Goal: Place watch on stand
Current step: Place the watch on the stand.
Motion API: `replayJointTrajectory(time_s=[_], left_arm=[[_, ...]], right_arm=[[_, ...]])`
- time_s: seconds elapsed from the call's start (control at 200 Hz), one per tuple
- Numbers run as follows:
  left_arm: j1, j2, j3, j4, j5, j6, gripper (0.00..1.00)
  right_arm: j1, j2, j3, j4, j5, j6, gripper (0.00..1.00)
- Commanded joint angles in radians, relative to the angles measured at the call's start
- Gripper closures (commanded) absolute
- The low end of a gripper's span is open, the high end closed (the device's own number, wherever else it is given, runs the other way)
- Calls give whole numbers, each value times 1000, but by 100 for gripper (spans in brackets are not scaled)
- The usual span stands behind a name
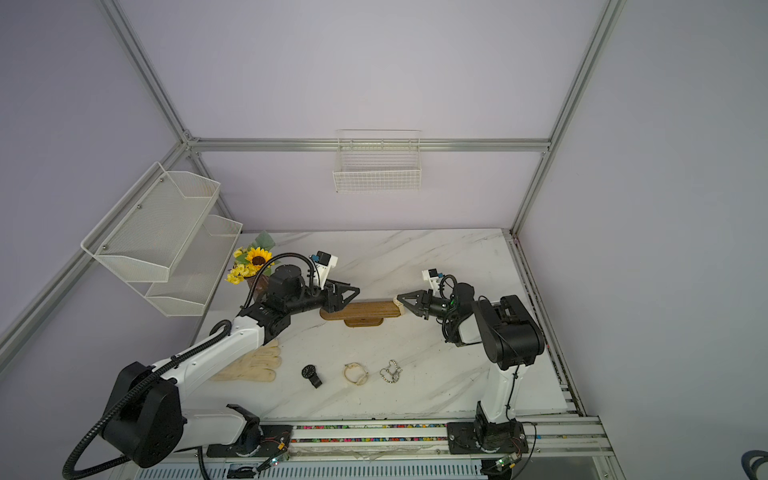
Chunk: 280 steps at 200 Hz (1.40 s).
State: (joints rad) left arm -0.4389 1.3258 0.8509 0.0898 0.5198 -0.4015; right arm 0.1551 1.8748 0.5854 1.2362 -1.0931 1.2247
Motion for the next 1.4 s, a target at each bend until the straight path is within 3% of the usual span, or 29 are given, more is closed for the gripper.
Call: replayJointTrajectory(time_s=[0.0, 0.21, 0.42, 0.64, 0.915, 1.165, 1.395], left_arm=[[4, -6, -4, 41, -3, 1, 46], [3, -27, -3, -26, -37, 15, 46], [3, -30, 19, -222, -230, 70, 43], [17, -65, -6, -318, -376, 13, 37], [51, -92, -79, -275, -330, -45, 30], [74, -24, -90, -218, -264, -92, 30], [102, -11, -119, -235, -328, -102, 28]], right_arm=[[7, -8, -17, -21, 21, -31, 94], [7, 39, -39, 43, 30, -13, 94], [7, 92, -57, 153, 29, 37, 94], [7, 112, -59, 195, 25, 59, 95], [8, 100, -53, 184, 19, 59, 95], [6, 91, -50, 180, 18, 61, 95], [7, 87, -50, 177, 18, 60, 95]])
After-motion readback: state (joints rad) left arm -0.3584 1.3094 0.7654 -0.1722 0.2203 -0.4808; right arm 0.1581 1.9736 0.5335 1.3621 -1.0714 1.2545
